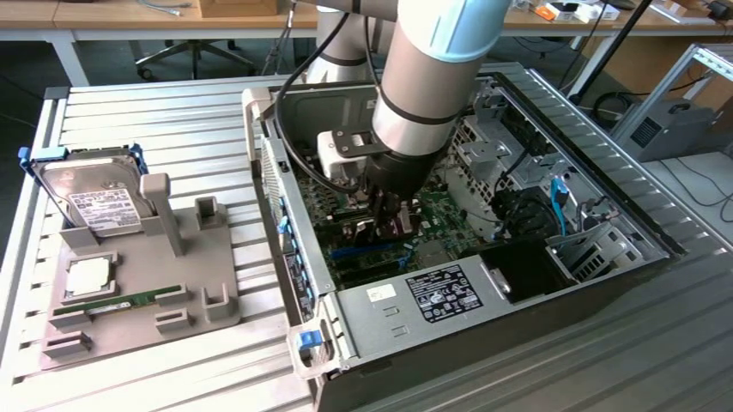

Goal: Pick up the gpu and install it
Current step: 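Insert the gpu into the slot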

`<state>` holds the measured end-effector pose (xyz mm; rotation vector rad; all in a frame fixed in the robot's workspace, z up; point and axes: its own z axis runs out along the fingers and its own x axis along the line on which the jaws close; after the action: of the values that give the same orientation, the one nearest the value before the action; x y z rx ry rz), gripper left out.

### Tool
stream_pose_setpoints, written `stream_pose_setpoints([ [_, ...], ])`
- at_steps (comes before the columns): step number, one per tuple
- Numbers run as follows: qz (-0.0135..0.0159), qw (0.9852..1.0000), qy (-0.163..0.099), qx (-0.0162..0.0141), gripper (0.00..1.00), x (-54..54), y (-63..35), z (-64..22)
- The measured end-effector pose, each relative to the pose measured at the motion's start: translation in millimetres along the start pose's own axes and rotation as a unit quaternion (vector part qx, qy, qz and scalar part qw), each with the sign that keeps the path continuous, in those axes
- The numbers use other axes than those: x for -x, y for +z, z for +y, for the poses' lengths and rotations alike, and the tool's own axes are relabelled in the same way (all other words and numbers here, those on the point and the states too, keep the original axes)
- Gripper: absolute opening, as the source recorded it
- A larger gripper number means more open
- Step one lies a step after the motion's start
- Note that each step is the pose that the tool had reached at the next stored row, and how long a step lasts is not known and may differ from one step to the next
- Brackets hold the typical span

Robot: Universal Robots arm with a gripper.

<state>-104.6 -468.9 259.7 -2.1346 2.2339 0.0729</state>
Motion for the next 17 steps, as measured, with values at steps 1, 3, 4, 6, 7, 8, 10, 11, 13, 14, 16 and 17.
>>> stream_pose_setpoints([
  [1, 0.0001, 1.0, -0.001, 0.0001, 0.27, 0.0, 0.0, 0.0],
  [3, 0.0001, 1.0, -0.003, 0.0002, 0.27, -0.1, 0.7, 0.0],
  [4, 0.0, 1.0, -0.003, 0.0002, 0.27, -0.1, 1.2, 0.0],
  [6, 0.0, 1.0, -0.003, 0.0002, 0.27, -0.2, 2.3, 0.1],
  [7, 0.0001, 1.0, -0.003, 0.0002, 0.27, -0.2, 2.5, 0.1],
  [8, 0.0001, 1.0, -0.003, 0.0002, 0.27, -0.2, 2.5, 0.1],
  [10, -0.0002, 1.0, -0.003, 0.0001, 0.27, -0.2, 3.3, 0.1],
  [11, -0.0001, 1.0, -0.003, 0.0002, 0.27, -0.3, 3.9, 0.1],
  [13, 0.0, 1.0, -0.003, 0.0002, 0.27, -0.3, 3.9, 0.1],
  [14, 0.0, 1.0, -0.003, 0.0002, 0.27, -0.3, 3.9, 0.1],
  [16, 0.0001, 1.0, -0.003, 0.0003, 0.27, -0.4, 4.7, 0.2],
  [17, 0.0002, 1.0, -0.003, 0.0003, 0.27, -0.4, 4.7, 0.2],
])
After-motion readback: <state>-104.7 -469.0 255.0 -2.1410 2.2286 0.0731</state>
